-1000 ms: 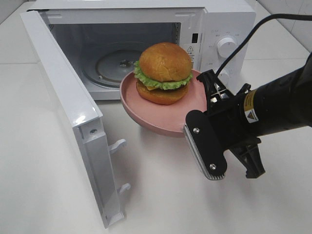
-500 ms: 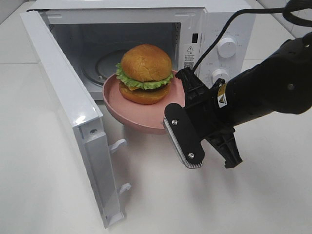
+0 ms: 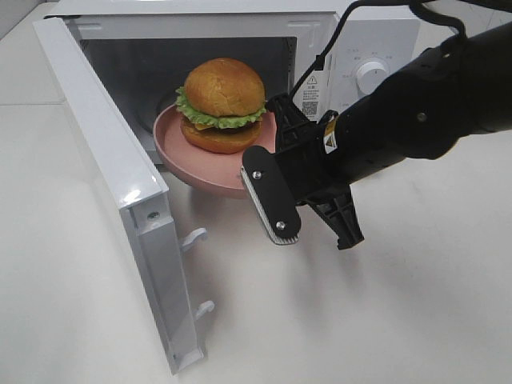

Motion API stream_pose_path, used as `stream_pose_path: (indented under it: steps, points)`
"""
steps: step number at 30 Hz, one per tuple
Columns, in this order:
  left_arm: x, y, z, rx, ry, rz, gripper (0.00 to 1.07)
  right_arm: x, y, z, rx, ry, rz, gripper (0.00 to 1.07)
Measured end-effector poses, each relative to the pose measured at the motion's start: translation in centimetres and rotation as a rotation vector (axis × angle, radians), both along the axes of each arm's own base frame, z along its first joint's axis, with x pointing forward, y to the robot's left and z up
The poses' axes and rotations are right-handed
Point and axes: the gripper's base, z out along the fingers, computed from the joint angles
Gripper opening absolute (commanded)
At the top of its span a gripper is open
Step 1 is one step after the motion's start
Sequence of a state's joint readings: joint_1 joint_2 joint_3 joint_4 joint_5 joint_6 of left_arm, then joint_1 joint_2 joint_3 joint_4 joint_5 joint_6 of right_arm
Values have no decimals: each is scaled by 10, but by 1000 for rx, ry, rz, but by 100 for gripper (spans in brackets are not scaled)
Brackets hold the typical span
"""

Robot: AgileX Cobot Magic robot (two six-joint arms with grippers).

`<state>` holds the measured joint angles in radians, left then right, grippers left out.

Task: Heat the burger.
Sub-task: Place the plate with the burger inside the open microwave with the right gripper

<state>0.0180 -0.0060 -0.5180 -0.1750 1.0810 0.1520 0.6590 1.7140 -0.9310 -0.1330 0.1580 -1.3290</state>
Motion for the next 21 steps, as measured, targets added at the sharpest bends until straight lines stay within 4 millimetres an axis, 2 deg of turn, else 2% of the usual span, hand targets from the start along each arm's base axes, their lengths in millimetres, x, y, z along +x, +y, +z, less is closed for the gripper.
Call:
stream_pose_path:
  steps: [6, 17, 21]
  points:
    - [0, 0, 0, 1, 0, 1, 100, 19, 13, 1, 13, -16, -4, 0]
    - [0, 0, 0, 1, 0, 1, 100, 56, 21, -5, -1, 1, -54, 0]
    - [0, 0, 0, 1, 0, 1, 100, 64, 25, -4, 3, 8, -69, 0]
